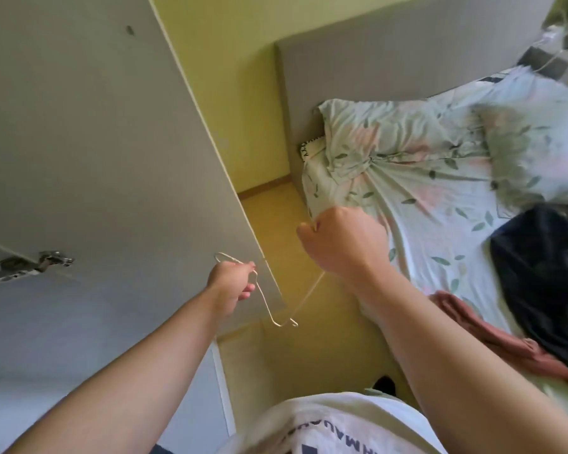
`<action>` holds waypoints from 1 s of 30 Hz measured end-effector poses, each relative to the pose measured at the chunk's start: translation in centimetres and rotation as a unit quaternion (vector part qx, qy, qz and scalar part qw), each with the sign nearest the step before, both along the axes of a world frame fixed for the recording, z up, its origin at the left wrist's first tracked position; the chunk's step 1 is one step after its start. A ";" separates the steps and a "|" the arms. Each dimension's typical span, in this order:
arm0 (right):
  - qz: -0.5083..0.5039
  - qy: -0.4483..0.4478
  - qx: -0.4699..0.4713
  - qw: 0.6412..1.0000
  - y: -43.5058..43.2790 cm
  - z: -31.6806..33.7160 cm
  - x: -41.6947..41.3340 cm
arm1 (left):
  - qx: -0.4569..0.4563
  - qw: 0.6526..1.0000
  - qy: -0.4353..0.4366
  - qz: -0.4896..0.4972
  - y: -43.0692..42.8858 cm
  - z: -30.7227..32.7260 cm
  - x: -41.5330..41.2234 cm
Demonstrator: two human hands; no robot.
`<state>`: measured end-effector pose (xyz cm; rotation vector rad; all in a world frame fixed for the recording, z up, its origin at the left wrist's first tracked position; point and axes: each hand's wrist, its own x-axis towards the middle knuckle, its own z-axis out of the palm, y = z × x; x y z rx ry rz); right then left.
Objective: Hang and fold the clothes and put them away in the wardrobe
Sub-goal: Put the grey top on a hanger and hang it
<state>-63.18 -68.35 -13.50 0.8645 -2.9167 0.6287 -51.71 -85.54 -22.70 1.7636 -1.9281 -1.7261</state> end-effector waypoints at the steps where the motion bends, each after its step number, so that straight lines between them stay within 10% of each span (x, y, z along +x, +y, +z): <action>1: -0.014 0.000 0.000 1.000 1.9 -0.1 -1.7 | 0.031 0.999 -0.010 -0.009 1.5 -0.2 -2.2; 14: -0.256 -0.068 0.023 0.964 24.4 -3.0 -15.6 | 0.162 0.962 -0.037 -0.216 20.8 -5.5 -27.9; 21: -0.357 -0.263 0.141 0.885 33.6 -5.1 -17.5 | 0.154 0.923 -0.054 -0.349 31.0 -8.4 -36.7; 25: -0.420 -0.374 0.163 0.811 36.0 -7.7 -16.6 | 0.158 0.857 -0.036 -0.490 38.0 -8.4 -40.0; 30: -0.526 -0.456 -0.024 0.718 37.4 -11.1 -14.3 | 0.169 0.692 0.023 -0.702 46.9 -6.4 -38.9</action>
